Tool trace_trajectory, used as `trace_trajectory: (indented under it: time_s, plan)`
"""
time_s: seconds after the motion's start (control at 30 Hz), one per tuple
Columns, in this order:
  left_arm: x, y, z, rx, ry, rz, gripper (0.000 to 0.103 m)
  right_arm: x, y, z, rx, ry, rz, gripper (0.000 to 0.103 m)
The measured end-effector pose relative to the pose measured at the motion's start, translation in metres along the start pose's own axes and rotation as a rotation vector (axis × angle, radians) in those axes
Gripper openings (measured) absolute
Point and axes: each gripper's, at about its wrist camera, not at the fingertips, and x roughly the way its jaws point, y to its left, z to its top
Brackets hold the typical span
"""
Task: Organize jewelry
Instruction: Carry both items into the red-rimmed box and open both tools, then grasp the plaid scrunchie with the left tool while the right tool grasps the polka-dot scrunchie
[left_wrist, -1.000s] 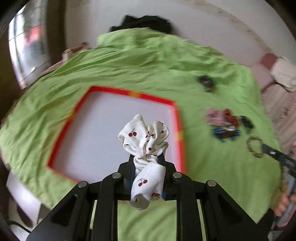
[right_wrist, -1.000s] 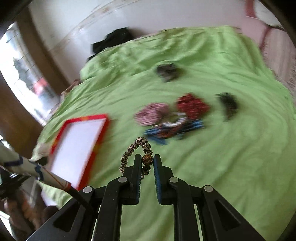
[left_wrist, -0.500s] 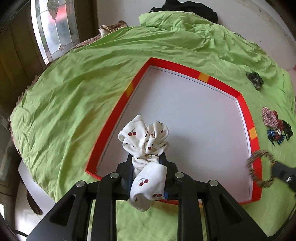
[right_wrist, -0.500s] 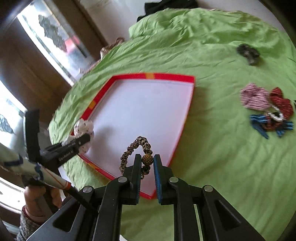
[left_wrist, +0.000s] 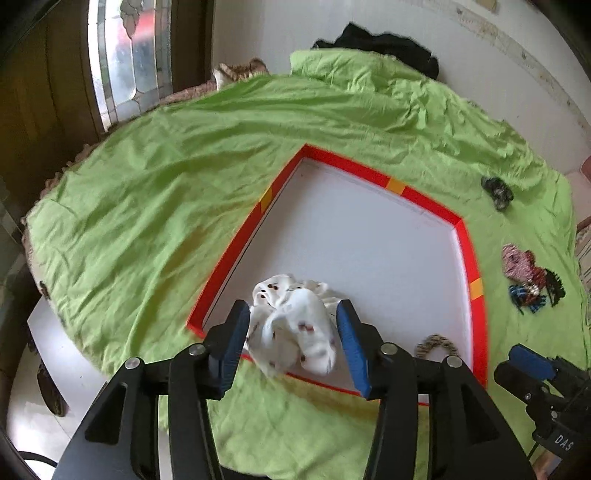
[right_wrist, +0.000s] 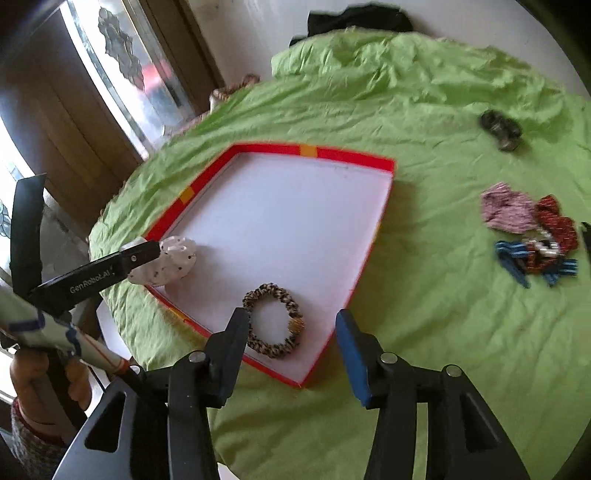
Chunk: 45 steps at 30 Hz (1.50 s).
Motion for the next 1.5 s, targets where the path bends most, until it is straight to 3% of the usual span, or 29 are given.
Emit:
trace_trajectory:
  time_s: [0.07,0.13,0.27,0.37,0.43,0.57,0.83,0.97,1.13,1.3,1.5]
  plan:
    - [-0.019,-0.012,-0.007,-0.002,-0.04,0.004,0.049,-0.022,-0.003,-0.016,0.0,-0.082,-0.064,0.055]
    - [-0.037,-0.025,-0.019,-0.017,-0.07,0.002,0.051,-0.046,-0.01,-0.046,0.016,-0.172,-0.161,0.063]
    - [-0.077,-0.064,-0.06,-0.099,-0.144,-0.027,0.058,-0.073,-0.024,-0.098,0.04,-0.266,-0.321,0.063]
    - [-0.101,-0.097,-0.096,-0.096,-0.196,-0.063,0.067,-0.081,-0.041,-0.115,0.075,-0.249,-0.353,0.067]
    - [-0.112,-0.122,-0.123,-0.037,-0.225,-0.055,0.075,-0.085,-0.056,-0.119,0.105,-0.228,-0.346,0.067]
    - [-0.112,-0.159,-0.152,0.077,-0.169,0.004,0.075,-0.097,-0.087,-0.124,0.178,-0.23,-0.36,0.067]
    - [-0.119,-0.193,-0.153,0.122,-0.139,0.031,0.075,-0.106,-0.124,-0.121,0.27,-0.193,-0.354,0.067]
    - [-0.126,-0.203,-0.15,0.125,-0.174,0.044,0.075,-0.119,-0.129,-0.109,0.254,-0.182,-0.367,0.067]
    - [-0.118,-0.194,-0.145,0.055,-0.119,0.029,0.075,-0.147,-0.133,-0.104,0.194,-0.223,-0.442,0.073]
    - [-0.112,-0.179,-0.137,0.028,-0.118,0.033,0.075,-0.153,-0.131,-0.117,0.14,-0.244,-0.48,0.074]
    - [-0.107,-0.17,-0.129,0.096,-0.097,0.07,0.075,-0.127,-0.123,-0.122,0.138,-0.202,-0.416,0.076]
